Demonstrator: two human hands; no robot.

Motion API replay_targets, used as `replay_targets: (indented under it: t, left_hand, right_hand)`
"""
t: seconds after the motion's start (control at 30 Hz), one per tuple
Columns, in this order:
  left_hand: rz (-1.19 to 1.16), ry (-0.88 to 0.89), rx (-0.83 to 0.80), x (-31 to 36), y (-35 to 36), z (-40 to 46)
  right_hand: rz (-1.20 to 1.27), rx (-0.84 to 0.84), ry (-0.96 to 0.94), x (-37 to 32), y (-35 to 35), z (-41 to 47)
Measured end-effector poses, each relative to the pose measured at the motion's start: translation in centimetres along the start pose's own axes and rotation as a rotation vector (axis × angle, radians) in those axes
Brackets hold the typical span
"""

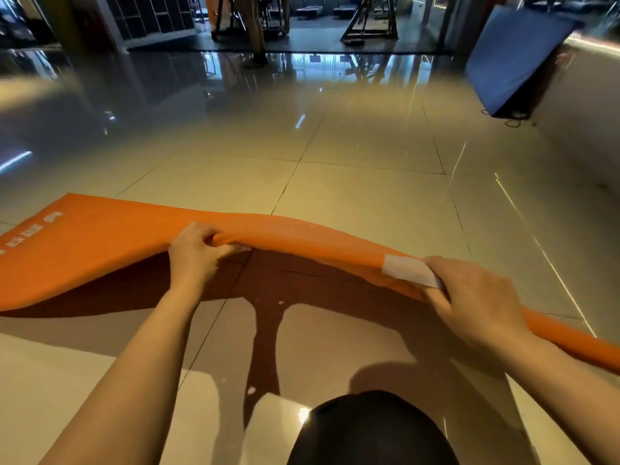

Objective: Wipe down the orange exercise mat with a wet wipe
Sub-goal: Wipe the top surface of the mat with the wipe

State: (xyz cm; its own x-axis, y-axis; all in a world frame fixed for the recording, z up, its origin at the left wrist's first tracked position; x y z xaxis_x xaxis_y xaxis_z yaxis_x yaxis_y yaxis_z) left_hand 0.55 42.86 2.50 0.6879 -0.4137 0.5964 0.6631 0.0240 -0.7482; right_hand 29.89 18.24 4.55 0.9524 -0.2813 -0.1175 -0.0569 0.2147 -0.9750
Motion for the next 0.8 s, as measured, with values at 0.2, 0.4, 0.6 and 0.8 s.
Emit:
replay_targets:
  t: [0.2,0.4,0.6,0.8]
  left_hand:
    - [0.235,0.353,-0.027,3.0,-3.9,3.5]
    - [0.271,0.229,0.104,-4.8,-6.6,-2.2]
    - [0.213,-0.326,-0.250,-14.4,-2.5,-8.5]
    - [0.218,-0.308,-0.536,-14.6,4.1,-12.8]
  right_hand:
    - [0.158,0.154,0.068,1.2,1.9,-0.1]
    - [0.278,0.003,-0.049,-3.9,5.8,-0.1]
    - [0.012,-0.204,-0.245,-10.4,7.6,2.9]
    - [-0.123,-0.393,-0.367,-11.6,11.3,2.3]
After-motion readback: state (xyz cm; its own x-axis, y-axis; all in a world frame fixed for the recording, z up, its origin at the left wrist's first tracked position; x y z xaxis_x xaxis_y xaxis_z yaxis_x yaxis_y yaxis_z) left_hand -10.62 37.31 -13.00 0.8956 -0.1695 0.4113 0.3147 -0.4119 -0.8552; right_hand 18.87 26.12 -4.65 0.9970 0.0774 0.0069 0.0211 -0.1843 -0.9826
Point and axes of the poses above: each hand's wrist, its own z-axis towards the middle knuckle, its own y-axis out of the palm, x = y × z, the point moved 1 cm from there along z, towards the middle knuckle, and after that the axes turned 9 degrees about -x, right-handed, at the moved point
